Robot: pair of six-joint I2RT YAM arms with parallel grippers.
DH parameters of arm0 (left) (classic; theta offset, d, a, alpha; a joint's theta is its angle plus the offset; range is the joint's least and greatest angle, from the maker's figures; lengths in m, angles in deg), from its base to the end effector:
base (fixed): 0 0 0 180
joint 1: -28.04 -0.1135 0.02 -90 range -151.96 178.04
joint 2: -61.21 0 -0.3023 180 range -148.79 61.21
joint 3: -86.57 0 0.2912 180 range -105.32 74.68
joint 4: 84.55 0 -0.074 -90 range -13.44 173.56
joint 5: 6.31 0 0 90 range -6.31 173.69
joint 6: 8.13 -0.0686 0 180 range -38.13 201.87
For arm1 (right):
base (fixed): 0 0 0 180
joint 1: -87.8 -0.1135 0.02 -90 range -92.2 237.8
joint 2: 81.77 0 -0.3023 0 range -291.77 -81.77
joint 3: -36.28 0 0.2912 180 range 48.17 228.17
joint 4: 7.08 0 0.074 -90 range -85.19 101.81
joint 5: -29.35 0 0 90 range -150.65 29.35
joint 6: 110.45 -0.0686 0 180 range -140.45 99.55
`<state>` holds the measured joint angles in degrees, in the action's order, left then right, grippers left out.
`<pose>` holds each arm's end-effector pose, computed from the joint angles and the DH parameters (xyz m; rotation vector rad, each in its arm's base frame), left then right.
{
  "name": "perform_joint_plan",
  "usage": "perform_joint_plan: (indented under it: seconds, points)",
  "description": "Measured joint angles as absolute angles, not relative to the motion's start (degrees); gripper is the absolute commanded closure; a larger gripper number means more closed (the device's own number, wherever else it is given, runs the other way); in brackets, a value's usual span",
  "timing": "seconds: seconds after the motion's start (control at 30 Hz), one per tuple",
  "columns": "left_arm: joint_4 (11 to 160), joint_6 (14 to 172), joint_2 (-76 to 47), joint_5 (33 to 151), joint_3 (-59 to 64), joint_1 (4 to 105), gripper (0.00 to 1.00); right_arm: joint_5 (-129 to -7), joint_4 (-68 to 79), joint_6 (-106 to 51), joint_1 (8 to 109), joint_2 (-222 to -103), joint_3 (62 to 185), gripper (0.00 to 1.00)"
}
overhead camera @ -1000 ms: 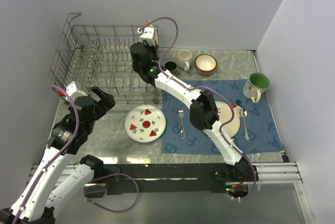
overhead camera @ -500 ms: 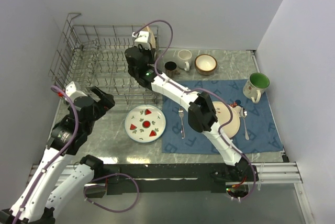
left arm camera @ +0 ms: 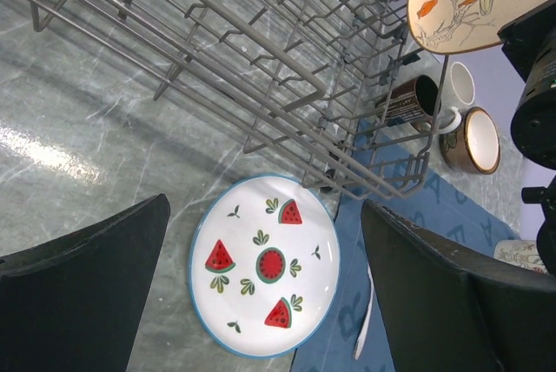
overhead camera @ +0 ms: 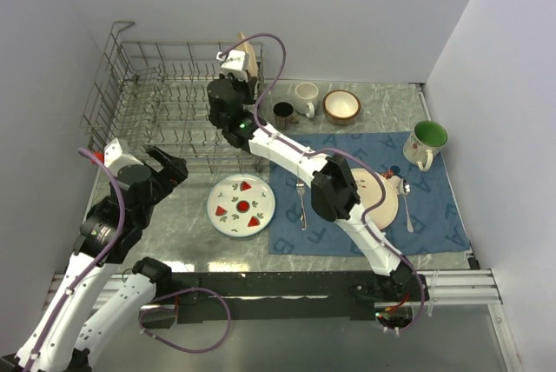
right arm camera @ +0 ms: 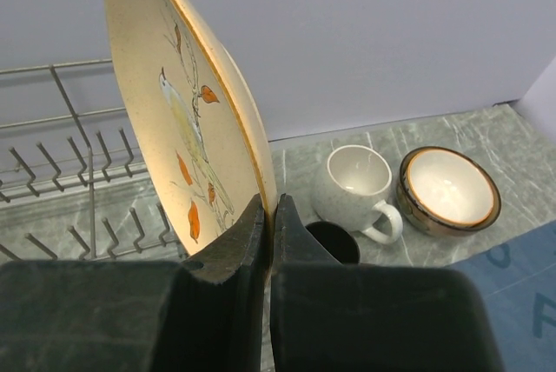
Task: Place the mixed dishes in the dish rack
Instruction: Insert the plate into the dish rack
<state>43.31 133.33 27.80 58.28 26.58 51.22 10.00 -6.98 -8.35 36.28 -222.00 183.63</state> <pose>0.1502 -0.0323 0.3516 -0.7539 1.8449 -0.4001 0.4472 0.4586 0.3548 0.1849 1.5290 -0.3436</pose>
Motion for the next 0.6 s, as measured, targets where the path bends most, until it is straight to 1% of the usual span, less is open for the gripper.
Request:
perform_joint_plan:
  seconds: [0.4,0.6]
  points:
    - [42.57,133.35,28.43,57.82,26.72,51.22,0.01,10.59,-3.52,-12.35,32.38,-222.0,183.0,1.0]
    - [42.09,133.35,28.87,57.3,26.85,51.22,0.01,10.57,-3.59,-14.34,31.75,-222.0,180.57,1.0]
